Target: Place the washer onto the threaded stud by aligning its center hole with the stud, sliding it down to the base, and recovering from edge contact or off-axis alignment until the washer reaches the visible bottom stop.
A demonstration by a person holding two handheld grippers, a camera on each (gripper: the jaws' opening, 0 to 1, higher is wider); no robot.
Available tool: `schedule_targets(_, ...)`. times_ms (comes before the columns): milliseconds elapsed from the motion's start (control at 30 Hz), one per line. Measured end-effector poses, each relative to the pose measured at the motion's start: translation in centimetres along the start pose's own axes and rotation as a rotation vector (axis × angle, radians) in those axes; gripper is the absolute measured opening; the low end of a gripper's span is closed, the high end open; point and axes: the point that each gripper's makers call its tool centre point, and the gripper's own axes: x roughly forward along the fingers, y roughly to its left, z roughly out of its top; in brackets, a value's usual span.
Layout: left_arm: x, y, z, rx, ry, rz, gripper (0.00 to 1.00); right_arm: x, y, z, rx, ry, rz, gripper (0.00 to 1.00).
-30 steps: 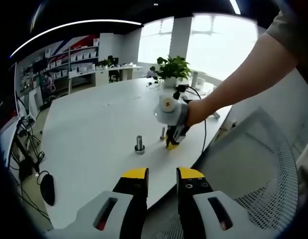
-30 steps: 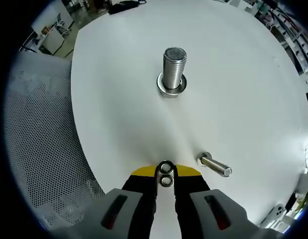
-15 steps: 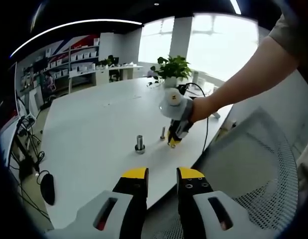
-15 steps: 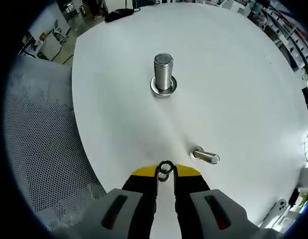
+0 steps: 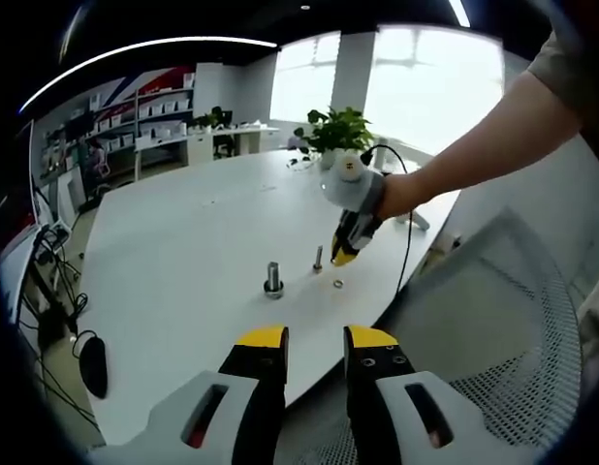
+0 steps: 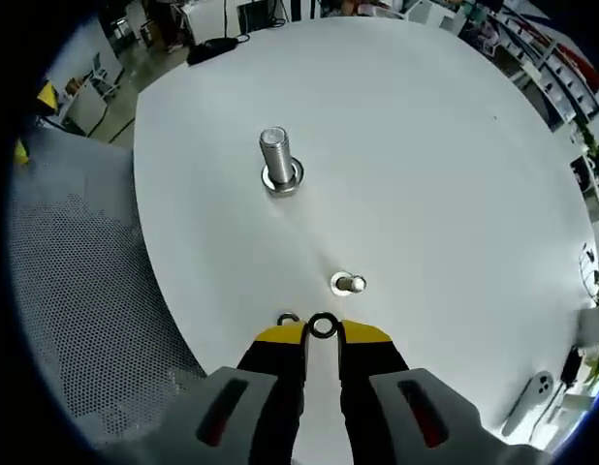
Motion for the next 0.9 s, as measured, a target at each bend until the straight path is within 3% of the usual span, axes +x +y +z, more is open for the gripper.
schedule_targets(467,0.0,0.0,-0.2,0.003,0.008,0.002,0.21,-2.6,-1.3,1.4,-0.008,-0.073,-0.044,0.13)
schedule_targets(900,0.0,0.1,-0.2,0.004,0.008,0.006,0.21,-1.9,-1.7,3.4,-0.033,-0.099,-0.067,0.13)
